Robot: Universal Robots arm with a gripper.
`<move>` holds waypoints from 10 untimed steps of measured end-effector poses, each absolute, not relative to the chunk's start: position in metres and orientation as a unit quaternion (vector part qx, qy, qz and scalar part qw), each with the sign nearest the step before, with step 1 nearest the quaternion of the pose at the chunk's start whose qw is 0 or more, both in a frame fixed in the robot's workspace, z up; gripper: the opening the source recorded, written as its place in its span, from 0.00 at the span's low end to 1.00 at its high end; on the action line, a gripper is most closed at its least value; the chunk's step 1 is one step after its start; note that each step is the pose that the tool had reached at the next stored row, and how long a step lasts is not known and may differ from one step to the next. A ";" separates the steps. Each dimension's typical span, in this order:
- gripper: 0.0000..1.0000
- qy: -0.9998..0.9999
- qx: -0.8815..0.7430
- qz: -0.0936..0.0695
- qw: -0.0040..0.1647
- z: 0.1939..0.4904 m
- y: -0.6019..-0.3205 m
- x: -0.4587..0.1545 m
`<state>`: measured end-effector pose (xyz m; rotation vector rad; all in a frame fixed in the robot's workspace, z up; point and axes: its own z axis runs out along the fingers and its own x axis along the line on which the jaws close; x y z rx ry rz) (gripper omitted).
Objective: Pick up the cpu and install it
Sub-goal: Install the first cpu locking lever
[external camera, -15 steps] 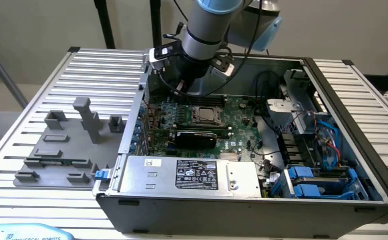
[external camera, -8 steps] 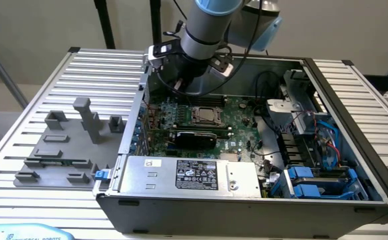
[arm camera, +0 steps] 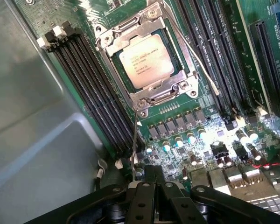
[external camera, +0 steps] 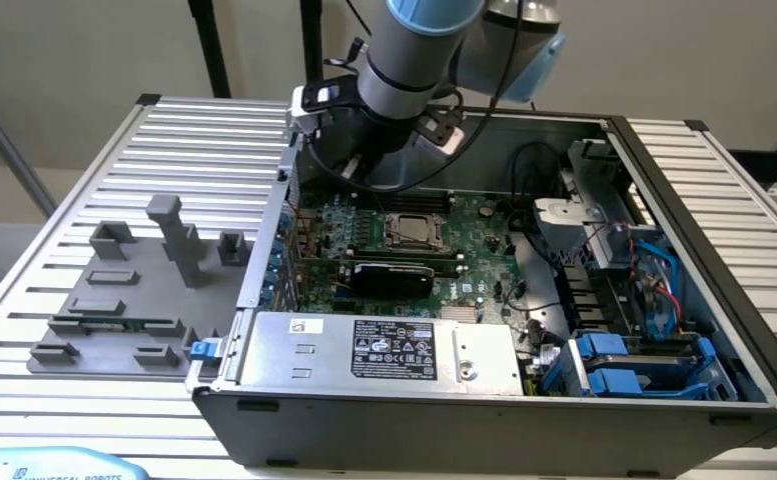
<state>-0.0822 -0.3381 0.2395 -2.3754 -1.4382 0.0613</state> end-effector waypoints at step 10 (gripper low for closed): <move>0.11 -0.487 -0.849 0.004 0.205 0.241 -0.340 -0.084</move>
